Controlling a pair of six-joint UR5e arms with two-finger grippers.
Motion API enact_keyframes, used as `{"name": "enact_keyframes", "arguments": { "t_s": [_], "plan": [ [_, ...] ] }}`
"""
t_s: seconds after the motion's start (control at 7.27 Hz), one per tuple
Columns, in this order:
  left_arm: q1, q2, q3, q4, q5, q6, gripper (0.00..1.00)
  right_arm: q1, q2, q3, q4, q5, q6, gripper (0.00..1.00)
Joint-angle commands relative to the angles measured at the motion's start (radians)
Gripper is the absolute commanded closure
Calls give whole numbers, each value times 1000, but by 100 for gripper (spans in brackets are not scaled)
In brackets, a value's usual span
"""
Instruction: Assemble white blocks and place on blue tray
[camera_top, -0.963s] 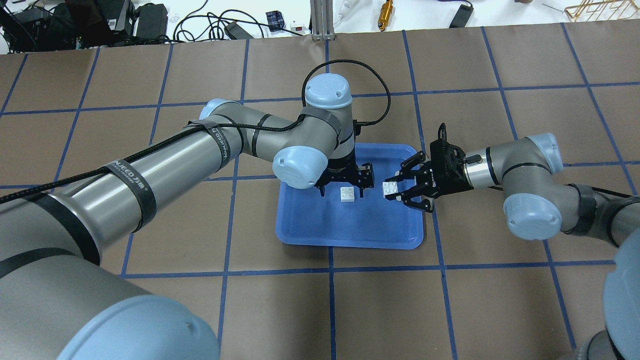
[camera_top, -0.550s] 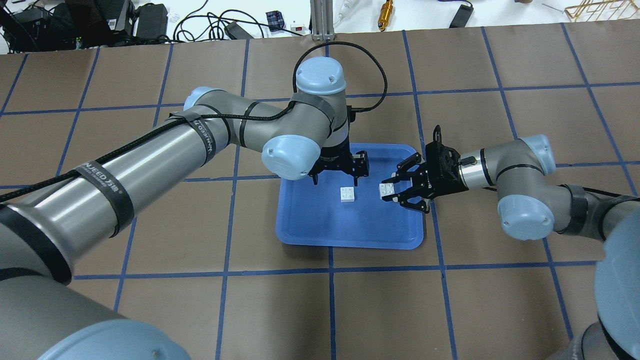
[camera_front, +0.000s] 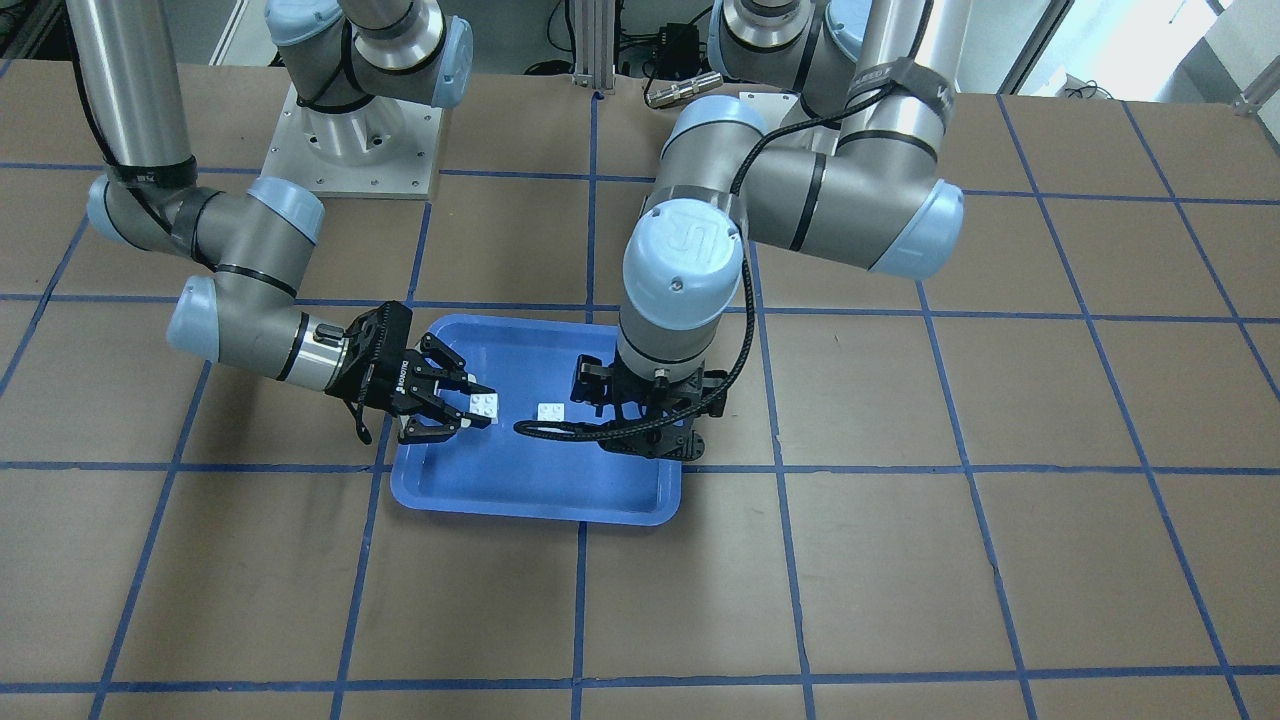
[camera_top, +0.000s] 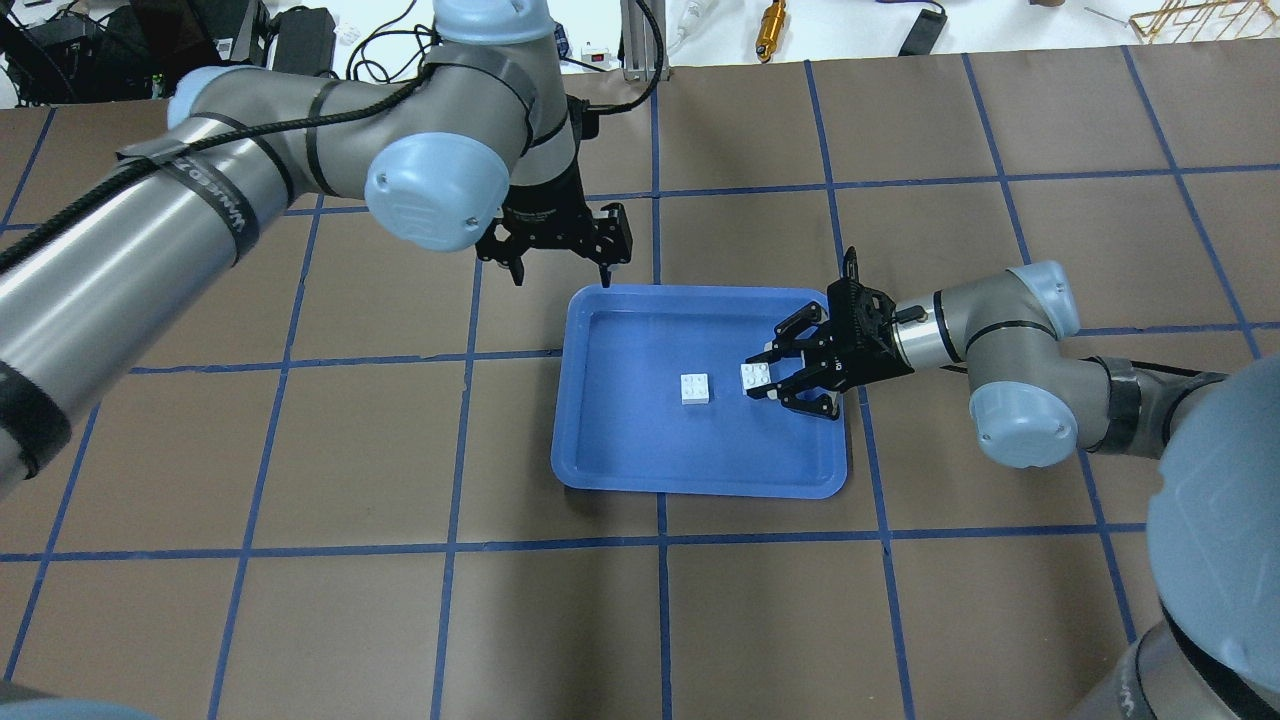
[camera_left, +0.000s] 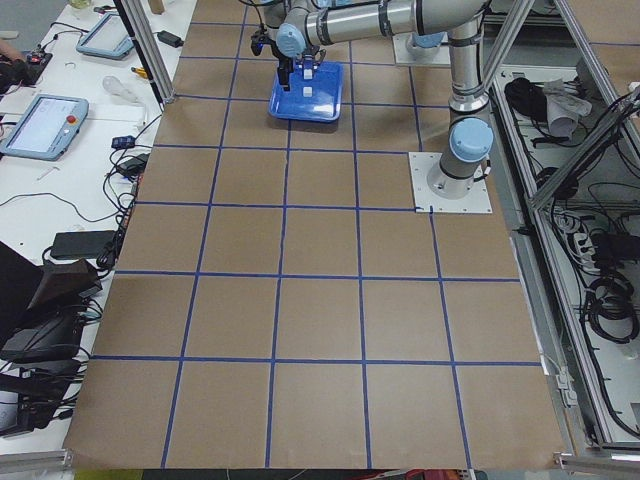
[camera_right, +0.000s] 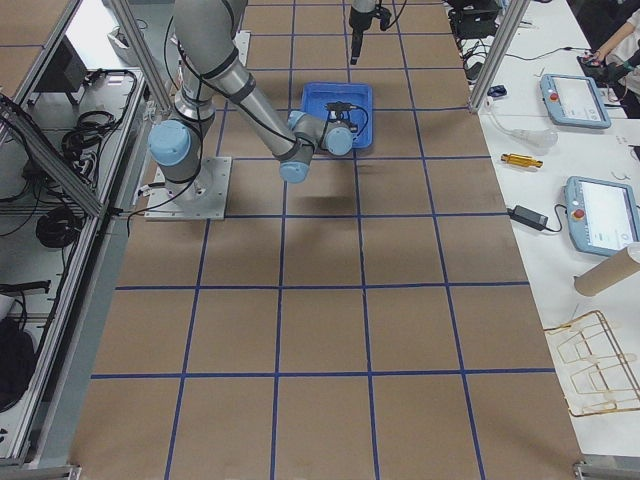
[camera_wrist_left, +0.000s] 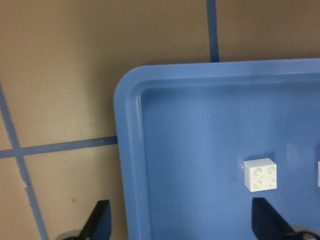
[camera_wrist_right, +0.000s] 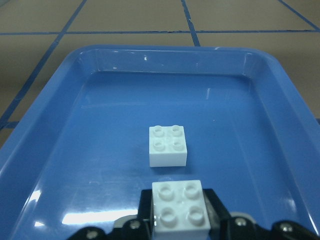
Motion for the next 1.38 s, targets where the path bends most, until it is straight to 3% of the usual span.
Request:
{"name": "enact_keyframes", "arguments": {
  "t_s": [0.0, 0.41, 1.24],
  "plan": [
    [97, 81, 19, -83, 31, 75, 0, 16, 15, -5, -14, 1, 7, 100],
    [226, 173, 18, -156, 71, 206, 0, 53, 38, -5, -55, -1, 21, 100],
    [300, 222, 11, -220, 32, 228, 0, 60, 54, -2, -110, -1, 62, 100]
  ]
}}
